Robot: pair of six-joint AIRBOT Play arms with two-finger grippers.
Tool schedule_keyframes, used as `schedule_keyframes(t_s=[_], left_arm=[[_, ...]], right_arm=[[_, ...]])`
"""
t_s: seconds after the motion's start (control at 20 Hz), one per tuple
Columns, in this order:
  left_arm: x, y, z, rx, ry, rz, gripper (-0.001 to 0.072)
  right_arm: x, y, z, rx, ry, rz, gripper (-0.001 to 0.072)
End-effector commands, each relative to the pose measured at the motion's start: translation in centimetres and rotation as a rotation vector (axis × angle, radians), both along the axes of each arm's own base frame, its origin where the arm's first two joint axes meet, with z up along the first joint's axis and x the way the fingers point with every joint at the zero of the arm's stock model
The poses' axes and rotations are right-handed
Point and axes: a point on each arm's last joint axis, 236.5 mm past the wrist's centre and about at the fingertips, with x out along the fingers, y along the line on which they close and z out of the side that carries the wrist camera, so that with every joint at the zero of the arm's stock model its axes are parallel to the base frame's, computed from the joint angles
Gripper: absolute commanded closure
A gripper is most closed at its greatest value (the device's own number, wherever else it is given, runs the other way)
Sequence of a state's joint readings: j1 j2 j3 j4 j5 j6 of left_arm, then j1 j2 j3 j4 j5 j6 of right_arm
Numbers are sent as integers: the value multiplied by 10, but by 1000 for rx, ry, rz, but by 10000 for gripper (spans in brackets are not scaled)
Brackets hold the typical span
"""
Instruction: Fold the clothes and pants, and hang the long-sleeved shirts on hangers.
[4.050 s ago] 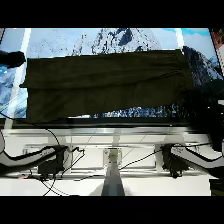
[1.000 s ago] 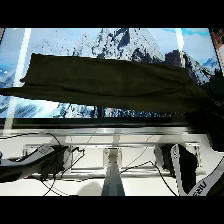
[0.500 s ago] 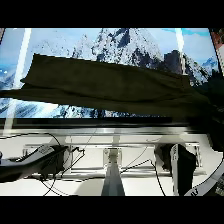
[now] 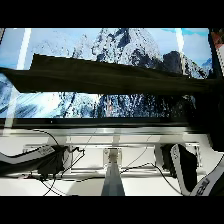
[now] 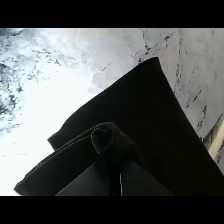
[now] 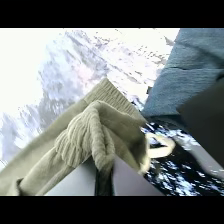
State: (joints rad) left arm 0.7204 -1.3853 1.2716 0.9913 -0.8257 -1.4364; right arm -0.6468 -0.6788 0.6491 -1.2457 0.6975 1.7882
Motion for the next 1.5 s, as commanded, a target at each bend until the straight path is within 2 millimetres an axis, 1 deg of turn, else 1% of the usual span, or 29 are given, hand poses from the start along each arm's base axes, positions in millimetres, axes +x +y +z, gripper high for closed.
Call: schedule_keyframes(t_s=[0.0,0.1,0.15,0.25,0.35,0.4,0.55,0.6,0.65,0.7,0.75,0.85,0.95,1.0,1.05,1.1,1.15,1.2,1.25,1.3,1.35,1.4,1.45], left_arm=[[53,-14,-27,-31,4,10,692],[74,-22,-47,-50,18,-7,692],[83,-26,-55,-54,25,-20,691],[101,-34,-66,-54,27,-45,691],[121,-36,-68,-38,-7,-38,691],[130,-34,-66,-28,-34,-24,691],[151,-31,-53,-9,-111,1,689],[156,-34,-51,-11,-124,-7,641],[157,-42,-53,24,-110,-59,266],[155,-53,-56,52,-84,-125,17],[151,-62,-57,68,-60,-182,5],[143,-72,-56,94,-25,-265,6],[128,-62,-49,104,8,-274,11],[117,-54,-47,102,30,-269,19],[102,-44,-48,74,73,-244,19],[83,-35,-55,38,134,-224,20],[58,-26,-66,2,220,-216,20],[31,-20,-78,-34,309,-219,50],[6,-15,-90,-67,388,-222,115],[-16,-13,-102,-115,442,-221,115],[-26,-16,-111,-159,455,-219,116],[-31,-22,-119,-205,449,-217,115],[-31,-31,-130,-240,432,-223,115]], right_arm=[[33,-17,-34,148,-50,-90,685],[47,-21,-58,210,-34,-115,685],[56,-21,-66,221,-28,-114,685],[81,-17,-76,209,-27,-85,685],[111,-15,-77,174,-58,-65,685],[122,-17,-77,169,-78,-73,685],[144,-29,-81,187,-97,-104,684],[149,-30,-84,175,-85,-90,512],[153,-29,-86,170,-76,-78,-5],[154,-25,-87,160,-57,-49,10],[153,-21,-88,148,-30,-15,11],[151,-13,-89,130,22,53,12],[150,-8,-88,117,53,96,13],[151,-8,-87,119,54,99,16],[151,-8,-86,119,53,99,24],[151,-8,-87,119,55,100,28],[150,-7,-87,114,61,110,28],[149,-5,-89,98,74,133,28],[148,-4,-90,79,86,159,29],[147,-2,-91,63,101,186,28],[146,0,-93,52,114,207,29],[145,1,-94,51,122,217,29],[142,4,-97,42,141,247,29]])
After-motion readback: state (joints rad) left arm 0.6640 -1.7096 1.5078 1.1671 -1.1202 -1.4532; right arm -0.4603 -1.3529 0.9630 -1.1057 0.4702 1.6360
